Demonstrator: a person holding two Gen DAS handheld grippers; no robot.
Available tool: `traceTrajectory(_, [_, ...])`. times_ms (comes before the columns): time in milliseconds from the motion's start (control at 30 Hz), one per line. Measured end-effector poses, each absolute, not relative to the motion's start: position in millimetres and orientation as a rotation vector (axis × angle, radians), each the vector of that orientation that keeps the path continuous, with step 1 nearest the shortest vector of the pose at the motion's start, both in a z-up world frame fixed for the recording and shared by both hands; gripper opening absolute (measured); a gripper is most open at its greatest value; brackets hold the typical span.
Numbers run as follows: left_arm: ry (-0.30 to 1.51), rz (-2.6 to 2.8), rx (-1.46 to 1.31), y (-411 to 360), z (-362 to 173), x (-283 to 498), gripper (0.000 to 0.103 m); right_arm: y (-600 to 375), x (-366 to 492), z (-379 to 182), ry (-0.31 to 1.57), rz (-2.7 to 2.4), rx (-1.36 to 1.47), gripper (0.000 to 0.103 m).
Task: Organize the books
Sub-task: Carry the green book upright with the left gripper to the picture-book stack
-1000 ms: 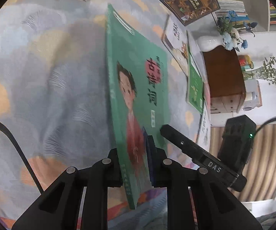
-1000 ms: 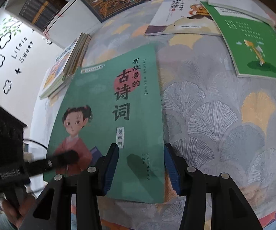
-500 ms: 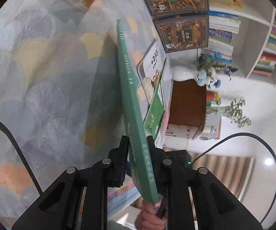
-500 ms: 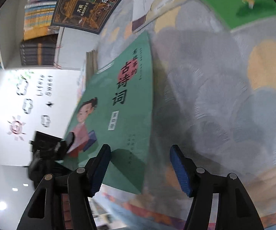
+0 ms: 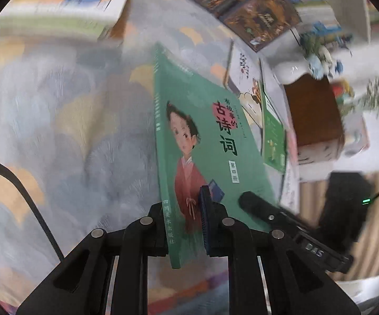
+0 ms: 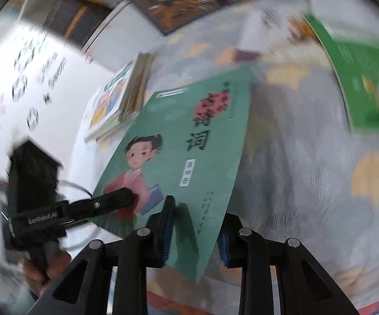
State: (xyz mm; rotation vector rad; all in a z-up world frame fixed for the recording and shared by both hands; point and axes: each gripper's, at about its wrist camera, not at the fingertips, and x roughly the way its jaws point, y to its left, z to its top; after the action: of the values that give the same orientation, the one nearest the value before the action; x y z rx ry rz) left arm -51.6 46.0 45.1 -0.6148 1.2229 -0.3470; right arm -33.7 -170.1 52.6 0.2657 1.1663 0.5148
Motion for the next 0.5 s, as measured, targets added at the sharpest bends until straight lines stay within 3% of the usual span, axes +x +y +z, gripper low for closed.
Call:
traceTrajectory(200, [1.074, -0.333, -0.483, 48.9, 77.6, -48.9, 0.015, -147.9, -41.6, 83.1, 1.044, 0.525, 0.075, 0.025])
traceTrajectory(500, [0.937, -0.363, -0.512, 85.8, 114.5, -32.1, 0.015, -116.4, -26.9, 134.6, 0.921, 0.546, -0.039, 0.025])
